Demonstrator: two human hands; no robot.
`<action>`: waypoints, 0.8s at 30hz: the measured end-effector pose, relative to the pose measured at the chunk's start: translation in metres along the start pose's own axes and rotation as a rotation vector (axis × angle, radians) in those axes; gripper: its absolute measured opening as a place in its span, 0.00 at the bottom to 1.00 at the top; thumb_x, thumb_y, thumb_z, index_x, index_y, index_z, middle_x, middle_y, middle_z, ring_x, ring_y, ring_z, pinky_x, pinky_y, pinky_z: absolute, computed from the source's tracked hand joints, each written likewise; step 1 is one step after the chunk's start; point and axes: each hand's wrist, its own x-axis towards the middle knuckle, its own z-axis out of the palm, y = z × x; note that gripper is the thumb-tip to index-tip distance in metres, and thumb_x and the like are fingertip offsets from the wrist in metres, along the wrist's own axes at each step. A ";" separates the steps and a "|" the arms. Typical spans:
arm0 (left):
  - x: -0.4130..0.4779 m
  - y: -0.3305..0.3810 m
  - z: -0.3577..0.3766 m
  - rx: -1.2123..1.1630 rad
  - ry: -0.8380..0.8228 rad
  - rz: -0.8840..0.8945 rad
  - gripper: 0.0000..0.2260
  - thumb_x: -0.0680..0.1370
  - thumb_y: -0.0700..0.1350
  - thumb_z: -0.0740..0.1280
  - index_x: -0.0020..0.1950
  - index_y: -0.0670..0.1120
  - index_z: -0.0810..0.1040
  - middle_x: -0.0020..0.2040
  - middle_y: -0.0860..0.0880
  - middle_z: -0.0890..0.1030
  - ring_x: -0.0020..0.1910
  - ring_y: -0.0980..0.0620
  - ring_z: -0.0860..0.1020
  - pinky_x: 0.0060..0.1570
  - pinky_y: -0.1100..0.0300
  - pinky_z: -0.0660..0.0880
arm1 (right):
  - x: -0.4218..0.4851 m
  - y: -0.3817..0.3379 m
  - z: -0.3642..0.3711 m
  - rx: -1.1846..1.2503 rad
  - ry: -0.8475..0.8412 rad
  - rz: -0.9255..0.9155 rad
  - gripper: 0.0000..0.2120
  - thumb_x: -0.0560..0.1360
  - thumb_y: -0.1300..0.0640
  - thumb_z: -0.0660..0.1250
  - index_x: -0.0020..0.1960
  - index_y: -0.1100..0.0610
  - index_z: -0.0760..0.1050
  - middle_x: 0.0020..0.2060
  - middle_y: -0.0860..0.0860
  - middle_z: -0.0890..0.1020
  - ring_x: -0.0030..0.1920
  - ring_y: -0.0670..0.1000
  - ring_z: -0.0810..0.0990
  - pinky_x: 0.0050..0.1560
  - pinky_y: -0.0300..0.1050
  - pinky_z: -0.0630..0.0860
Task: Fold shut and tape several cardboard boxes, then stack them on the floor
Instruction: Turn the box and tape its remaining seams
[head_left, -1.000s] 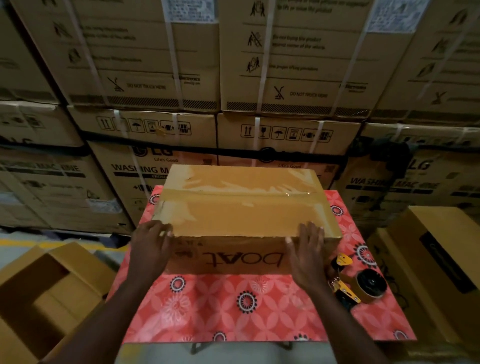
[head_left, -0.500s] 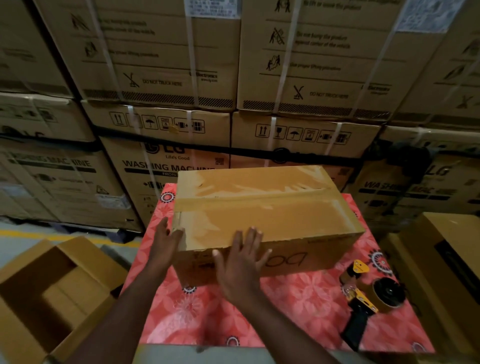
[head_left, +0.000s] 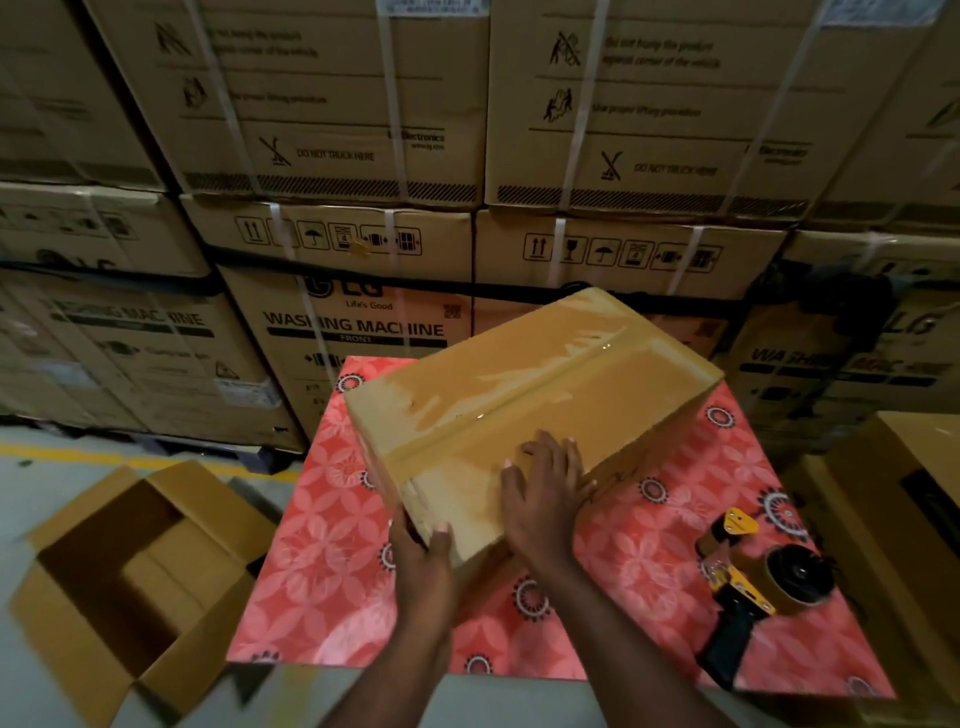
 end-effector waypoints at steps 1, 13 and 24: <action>-0.004 -0.002 0.005 -0.010 0.008 -0.010 0.25 0.82 0.38 0.65 0.77 0.52 0.64 0.70 0.49 0.76 0.66 0.46 0.76 0.68 0.43 0.72 | 0.002 0.005 -0.004 -0.013 0.003 -0.013 0.18 0.76 0.44 0.60 0.61 0.50 0.75 0.75 0.47 0.69 0.80 0.53 0.54 0.74 0.73 0.50; 0.125 0.073 -0.023 0.016 -0.042 -0.081 0.19 0.76 0.36 0.72 0.66 0.45 0.77 0.58 0.47 0.84 0.51 0.49 0.82 0.44 0.57 0.77 | -0.085 -0.051 0.019 -0.430 -0.332 -0.199 0.38 0.73 0.39 0.68 0.77 0.56 0.66 0.80 0.60 0.59 0.80 0.63 0.55 0.66 0.85 0.50; 0.166 0.084 -0.043 0.305 -0.119 0.115 0.20 0.76 0.36 0.74 0.67 0.39 0.76 0.59 0.43 0.82 0.56 0.45 0.81 0.50 0.59 0.77 | -0.079 -0.030 0.002 -0.387 -0.377 -0.290 0.33 0.79 0.41 0.57 0.81 0.53 0.58 0.82 0.58 0.52 0.82 0.61 0.46 0.67 0.84 0.46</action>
